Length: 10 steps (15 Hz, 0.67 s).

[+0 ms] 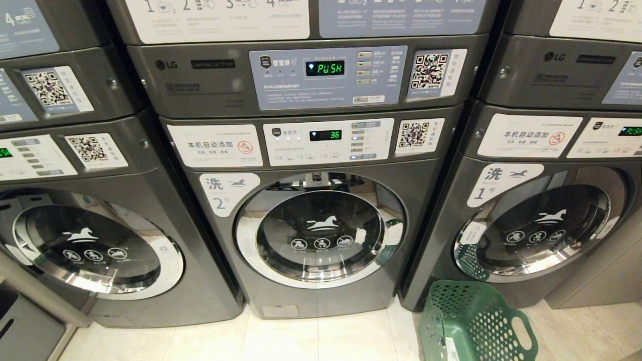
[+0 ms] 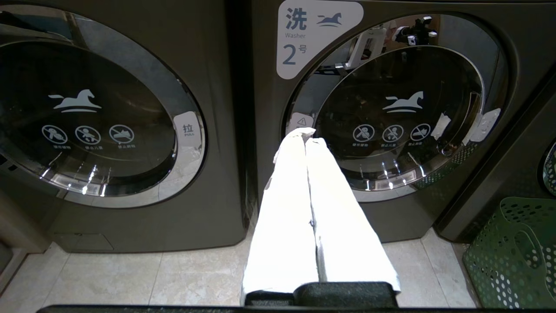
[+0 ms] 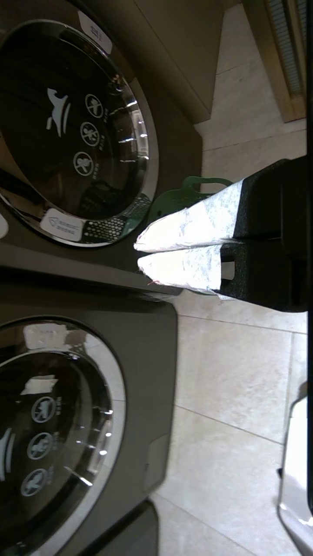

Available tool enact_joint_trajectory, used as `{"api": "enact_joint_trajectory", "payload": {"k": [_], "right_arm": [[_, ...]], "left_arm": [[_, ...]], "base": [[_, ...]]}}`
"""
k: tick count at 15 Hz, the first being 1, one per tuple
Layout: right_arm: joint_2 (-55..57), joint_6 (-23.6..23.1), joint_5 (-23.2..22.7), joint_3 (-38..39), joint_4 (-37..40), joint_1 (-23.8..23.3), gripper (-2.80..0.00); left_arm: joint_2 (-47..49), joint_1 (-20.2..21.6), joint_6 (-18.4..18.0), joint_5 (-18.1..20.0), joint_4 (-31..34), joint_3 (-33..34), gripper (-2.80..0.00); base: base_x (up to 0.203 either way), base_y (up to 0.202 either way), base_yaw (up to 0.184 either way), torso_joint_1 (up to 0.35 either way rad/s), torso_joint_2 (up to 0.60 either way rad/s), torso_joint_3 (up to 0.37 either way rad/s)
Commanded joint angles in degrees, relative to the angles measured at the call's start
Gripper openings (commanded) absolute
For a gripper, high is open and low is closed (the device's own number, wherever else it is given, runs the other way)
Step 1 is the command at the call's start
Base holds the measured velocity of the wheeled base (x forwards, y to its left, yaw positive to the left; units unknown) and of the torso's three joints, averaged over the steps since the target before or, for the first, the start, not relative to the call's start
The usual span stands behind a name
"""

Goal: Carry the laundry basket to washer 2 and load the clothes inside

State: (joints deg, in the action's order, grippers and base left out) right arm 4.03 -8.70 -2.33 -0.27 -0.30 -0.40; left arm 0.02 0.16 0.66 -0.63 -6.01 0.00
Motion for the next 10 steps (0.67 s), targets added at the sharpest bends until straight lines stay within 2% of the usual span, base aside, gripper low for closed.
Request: {"api": "enact_joint_trajectory", "payload": {"k": [1, 10], "right_arm": [[-4.0, 1.0, 0.4, 0.3, 0.4, 0.1, -2.8], [-4.0, 2.1, 1.0, 0.3, 0.5, 0.1, -2.8]], "left_arm": [[0.0, 0.0, 0.0, 0.0, -0.1, 2.3, -2.8], [0.0, 0.0, 0.0, 0.0, -0.1, 2.3, -2.8]], "base": [[0.0, 0.0, 0.0, 0.0, 0.0, 0.0], [0.0, 0.0, 0.0, 0.0, 0.0, 0.0]]}}
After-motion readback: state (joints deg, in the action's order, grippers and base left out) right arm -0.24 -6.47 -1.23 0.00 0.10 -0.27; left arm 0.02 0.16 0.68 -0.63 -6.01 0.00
